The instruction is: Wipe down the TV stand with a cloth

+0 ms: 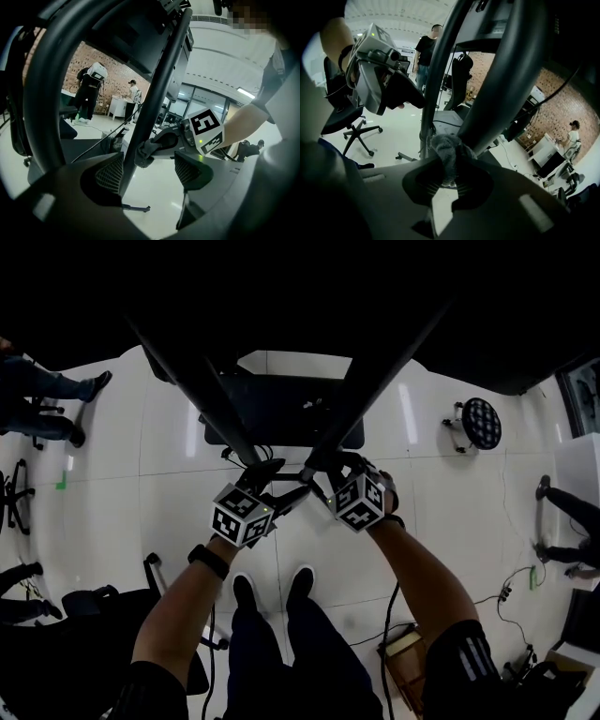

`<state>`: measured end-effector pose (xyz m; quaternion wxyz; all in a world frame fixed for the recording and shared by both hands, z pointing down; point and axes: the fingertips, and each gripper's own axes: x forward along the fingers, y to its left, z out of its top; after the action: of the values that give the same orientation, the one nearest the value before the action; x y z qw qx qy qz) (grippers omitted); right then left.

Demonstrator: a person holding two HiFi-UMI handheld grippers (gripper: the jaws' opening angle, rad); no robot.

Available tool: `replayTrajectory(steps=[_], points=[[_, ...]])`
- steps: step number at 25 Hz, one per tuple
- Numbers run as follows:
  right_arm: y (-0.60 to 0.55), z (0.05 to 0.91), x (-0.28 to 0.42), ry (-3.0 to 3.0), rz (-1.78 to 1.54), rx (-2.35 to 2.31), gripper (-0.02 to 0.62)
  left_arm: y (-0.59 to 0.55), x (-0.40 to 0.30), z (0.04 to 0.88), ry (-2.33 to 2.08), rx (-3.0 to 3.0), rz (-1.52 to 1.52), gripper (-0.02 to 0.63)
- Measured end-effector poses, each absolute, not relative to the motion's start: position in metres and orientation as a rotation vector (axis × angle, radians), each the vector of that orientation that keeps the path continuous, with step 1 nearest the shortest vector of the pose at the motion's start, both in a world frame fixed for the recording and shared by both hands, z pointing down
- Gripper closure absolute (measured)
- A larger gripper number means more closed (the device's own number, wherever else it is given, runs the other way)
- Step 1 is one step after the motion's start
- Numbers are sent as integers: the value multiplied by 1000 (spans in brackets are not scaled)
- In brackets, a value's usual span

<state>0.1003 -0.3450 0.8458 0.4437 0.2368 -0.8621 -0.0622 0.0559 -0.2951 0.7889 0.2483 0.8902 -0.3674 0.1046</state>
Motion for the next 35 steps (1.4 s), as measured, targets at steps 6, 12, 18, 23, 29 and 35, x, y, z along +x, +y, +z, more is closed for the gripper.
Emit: replayTrajectory(steps=[6,12,18,23,29,35], points=[[-341,898,95,-2095,-165,575,558,-293,51,840,-995,2380,322,241],[-341,946,92,-2050,-134,560,558,-291,51,874,-968,2350,334,241],[-335,970,93,-2027,-87,543,557,-280,51,890,-941,2329,321,241],[-322,953,89,-2069,-59,566,557,-273,48,879,-930,2333,287,241],[-294,871,63,-2221,-60,651,557,-250,35,812,-933,2403,188,241],[-255,728,41,-2457,-16,788,557,-204,12,710,-925,2524,104,242]])
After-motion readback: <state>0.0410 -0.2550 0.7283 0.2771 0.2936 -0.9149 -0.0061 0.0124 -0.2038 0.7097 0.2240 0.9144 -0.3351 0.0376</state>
